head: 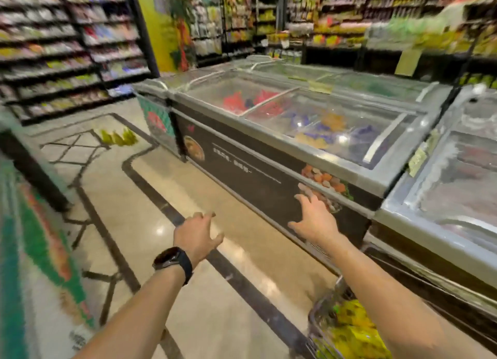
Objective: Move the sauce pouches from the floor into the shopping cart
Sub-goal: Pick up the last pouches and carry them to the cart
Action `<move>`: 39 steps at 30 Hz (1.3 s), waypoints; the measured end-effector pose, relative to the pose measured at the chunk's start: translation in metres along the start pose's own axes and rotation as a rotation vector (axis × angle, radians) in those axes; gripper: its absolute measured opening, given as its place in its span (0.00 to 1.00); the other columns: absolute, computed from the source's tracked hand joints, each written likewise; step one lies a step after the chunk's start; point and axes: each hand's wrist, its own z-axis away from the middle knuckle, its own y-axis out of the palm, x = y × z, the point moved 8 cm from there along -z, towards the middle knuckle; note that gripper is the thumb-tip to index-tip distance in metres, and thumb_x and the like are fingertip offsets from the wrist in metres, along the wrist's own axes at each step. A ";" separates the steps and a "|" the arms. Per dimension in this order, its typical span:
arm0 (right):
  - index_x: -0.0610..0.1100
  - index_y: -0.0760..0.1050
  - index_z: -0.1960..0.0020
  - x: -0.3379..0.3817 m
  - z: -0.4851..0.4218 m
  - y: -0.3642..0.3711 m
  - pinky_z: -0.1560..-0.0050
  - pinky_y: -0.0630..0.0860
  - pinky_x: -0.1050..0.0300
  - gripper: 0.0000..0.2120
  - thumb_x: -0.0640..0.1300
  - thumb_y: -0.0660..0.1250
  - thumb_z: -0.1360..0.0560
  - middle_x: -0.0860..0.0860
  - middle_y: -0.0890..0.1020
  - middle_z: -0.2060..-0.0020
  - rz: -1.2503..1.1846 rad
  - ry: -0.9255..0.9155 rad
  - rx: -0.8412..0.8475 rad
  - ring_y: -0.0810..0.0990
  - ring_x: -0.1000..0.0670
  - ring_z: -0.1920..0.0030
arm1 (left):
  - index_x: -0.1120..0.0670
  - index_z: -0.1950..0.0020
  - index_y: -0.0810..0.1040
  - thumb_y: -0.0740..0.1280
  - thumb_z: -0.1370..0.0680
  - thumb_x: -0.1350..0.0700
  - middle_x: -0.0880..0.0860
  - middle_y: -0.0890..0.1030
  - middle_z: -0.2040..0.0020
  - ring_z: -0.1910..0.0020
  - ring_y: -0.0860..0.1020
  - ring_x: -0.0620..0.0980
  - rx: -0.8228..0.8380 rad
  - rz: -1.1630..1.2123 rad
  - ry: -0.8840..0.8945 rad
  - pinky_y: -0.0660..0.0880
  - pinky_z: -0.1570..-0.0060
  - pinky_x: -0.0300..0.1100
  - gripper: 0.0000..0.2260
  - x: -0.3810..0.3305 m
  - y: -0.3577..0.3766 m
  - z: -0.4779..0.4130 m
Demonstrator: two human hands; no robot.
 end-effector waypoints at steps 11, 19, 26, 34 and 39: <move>0.51 0.58 0.24 0.274 -0.027 0.023 0.36 0.73 0.45 0.37 0.53 0.70 0.28 0.46 0.67 0.30 0.140 -0.507 0.062 0.67 0.43 0.31 | 0.47 0.24 0.62 0.62 0.23 0.35 0.54 0.75 0.35 0.39 0.77 0.56 -0.134 -0.147 -0.373 0.78 0.46 0.49 0.31 0.201 -0.122 0.046; 0.51 0.59 0.26 0.344 -0.081 0.049 0.40 0.75 0.48 0.36 0.55 0.70 0.29 0.46 0.69 0.32 0.117 -0.617 0.115 0.70 0.44 0.34 | 0.47 0.26 0.63 0.62 0.23 0.36 0.54 0.75 0.40 0.43 0.77 0.55 -0.135 -0.209 -0.497 0.79 0.49 0.49 0.29 0.259 -0.144 0.020; 0.51 0.60 0.26 0.375 -0.194 0.051 0.39 0.75 0.49 0.35 0.55 0.71 0.29 0.47 0.69 0.32 0.100 -0.646 0.108 0.70 0.45 0.33 | 0.47 0.26 0.62 0.63 0.24 0.34 0.54 0.75 0.38 0.42 0.77 0.55 -0.104 -0.279 -0.535 0.79 0.47 0.50 0.31 0.284 -0.143 -0.093; 0.52 0.56 0.24 0.407 -0.319 0.082 0.38 0.75 0.48 0.37 0.54 0.70 0.29 0.46 0.65 0.28 0.154 -0.627 0.207 0.68 0.44 0.31 | 0.46 0.26 0.62 0.62 0.24 0.34 0.53 0.75 0.38 0.41 0.76 0.55 -0.060 -0.232 -0.609 0.79 0.47 0.50 0.31 0.339 -0.122 -0.195; 0.53 0.58 0.25 0.465 -0.379 0.115 0.39 0.77 0.47 0.37 0.54 0.70 0.29 0.47 0.67 0.29 0.159 -0.654 0.249 0.70 0.44 0.32 | 0.46 0.26 0.63 0.63 0.25 0.34 0.52 0.74 0.34 0.39 0.77 0.53 -0.067 -0.218 -0.654 0.79 0.46 0.49 0.32 0.406 -0.114 -0.238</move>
